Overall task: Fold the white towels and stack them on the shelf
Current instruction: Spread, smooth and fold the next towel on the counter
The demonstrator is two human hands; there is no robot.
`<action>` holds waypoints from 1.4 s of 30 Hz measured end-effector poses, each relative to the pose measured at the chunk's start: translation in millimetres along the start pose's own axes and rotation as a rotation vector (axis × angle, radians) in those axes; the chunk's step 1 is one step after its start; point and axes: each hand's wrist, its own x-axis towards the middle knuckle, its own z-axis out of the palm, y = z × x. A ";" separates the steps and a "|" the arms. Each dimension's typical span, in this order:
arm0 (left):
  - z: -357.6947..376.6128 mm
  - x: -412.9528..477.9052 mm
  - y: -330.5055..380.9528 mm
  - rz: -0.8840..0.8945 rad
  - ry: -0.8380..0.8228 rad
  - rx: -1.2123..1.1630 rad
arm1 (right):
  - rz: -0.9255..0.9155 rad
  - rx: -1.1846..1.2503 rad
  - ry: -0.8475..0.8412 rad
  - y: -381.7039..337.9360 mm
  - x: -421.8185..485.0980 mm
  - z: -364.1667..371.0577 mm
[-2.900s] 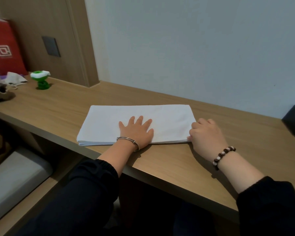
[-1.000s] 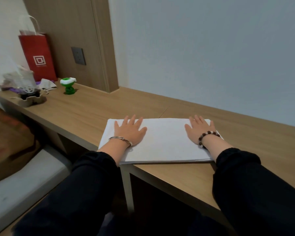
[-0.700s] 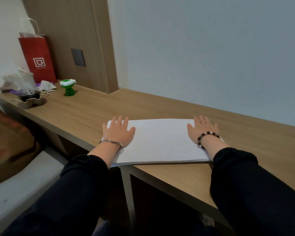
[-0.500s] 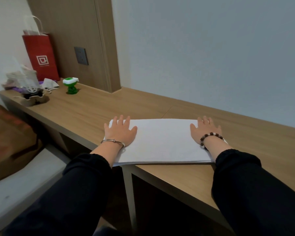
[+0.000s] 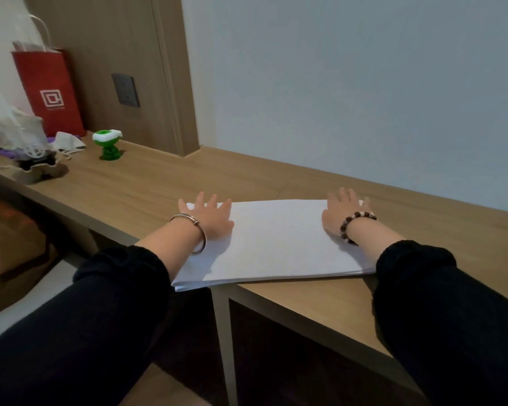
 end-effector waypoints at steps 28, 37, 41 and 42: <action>-68.9 78.6 33.7 0.175 -0.505 -0.132 | -0.399 -0.051 -0.747 -51.3 79.1 -58.1; -73.6 61.6 14.5 0.072 -0.471 -0.170 | -0.437 -0.018 -0.636 -48.7 76.7 -69.5; -84.9 51.0 -14.9 -0.017 -0.355 -0.128 | -0.496 -0.027 -0.495 -72.9 82.7 -98.0; -89.4 47.4 -25.3 -0.039 -0.319 -0.129 | -0.516 -0.032 -0.457 -83.3 84.2 -107.1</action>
